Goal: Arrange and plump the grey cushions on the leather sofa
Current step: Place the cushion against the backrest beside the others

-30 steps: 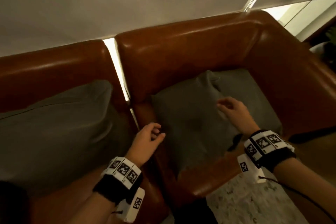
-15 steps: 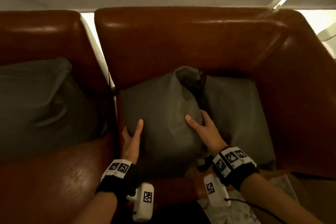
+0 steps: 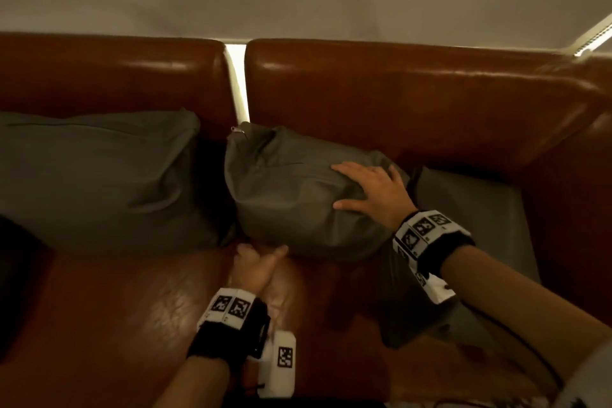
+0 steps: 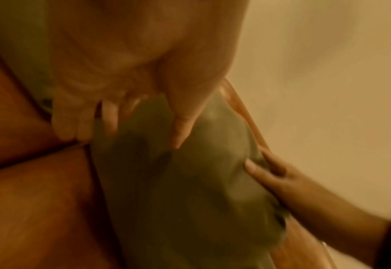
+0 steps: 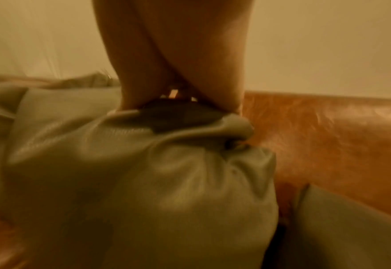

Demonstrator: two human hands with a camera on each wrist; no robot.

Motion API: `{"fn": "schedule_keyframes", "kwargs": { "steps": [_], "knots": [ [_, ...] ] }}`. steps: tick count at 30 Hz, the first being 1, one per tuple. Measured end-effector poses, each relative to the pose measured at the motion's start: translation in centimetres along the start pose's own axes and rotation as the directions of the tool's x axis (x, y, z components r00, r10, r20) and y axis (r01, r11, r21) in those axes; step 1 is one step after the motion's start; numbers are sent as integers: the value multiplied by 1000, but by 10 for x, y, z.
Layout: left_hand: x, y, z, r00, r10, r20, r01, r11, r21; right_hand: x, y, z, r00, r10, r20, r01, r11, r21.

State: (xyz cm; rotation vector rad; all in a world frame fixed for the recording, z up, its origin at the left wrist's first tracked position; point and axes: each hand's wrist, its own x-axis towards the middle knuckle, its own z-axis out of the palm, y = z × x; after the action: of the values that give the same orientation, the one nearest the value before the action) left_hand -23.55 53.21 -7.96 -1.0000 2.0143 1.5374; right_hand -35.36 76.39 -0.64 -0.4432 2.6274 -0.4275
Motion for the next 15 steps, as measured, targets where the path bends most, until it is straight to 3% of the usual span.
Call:
{"fn": "schedule_keyframes", "kwargs": {
  "steps": [3, 6, 8, 10, 12, 15],
  "knots": [
    [12, 15, -26, 983, 78, -168, -77, 997, 9, -9, -3, 8, 983, 49, -180, -32, 995, 92],
    [18, 27, -39, 939, 311, -144, -299, 949, 99, -37, 12, 18, 905, 235, -355, -61, 896, 439],
    [20, 30, -40, 914, 397, -88, -389, 916, 99, -63, 39, 31, 793, 454, -407, -126, 775, 619],
    [17, 32, -36, 891, 455, -13, -454, 890, 27, -89, 67, 48, 659, 687, -306, -301, 614, 729],
    [12, 34, -27, 898, 436, 60, -438, 899, 14, -109, 88, 74, 592, 786, -179, -490, 528, 694],
    [7, 42, -9, 910, 412, -43, -407, 908, 102, -120, 87, 107, 628, 759, -173, -670, 640, 376]
  ]
}}
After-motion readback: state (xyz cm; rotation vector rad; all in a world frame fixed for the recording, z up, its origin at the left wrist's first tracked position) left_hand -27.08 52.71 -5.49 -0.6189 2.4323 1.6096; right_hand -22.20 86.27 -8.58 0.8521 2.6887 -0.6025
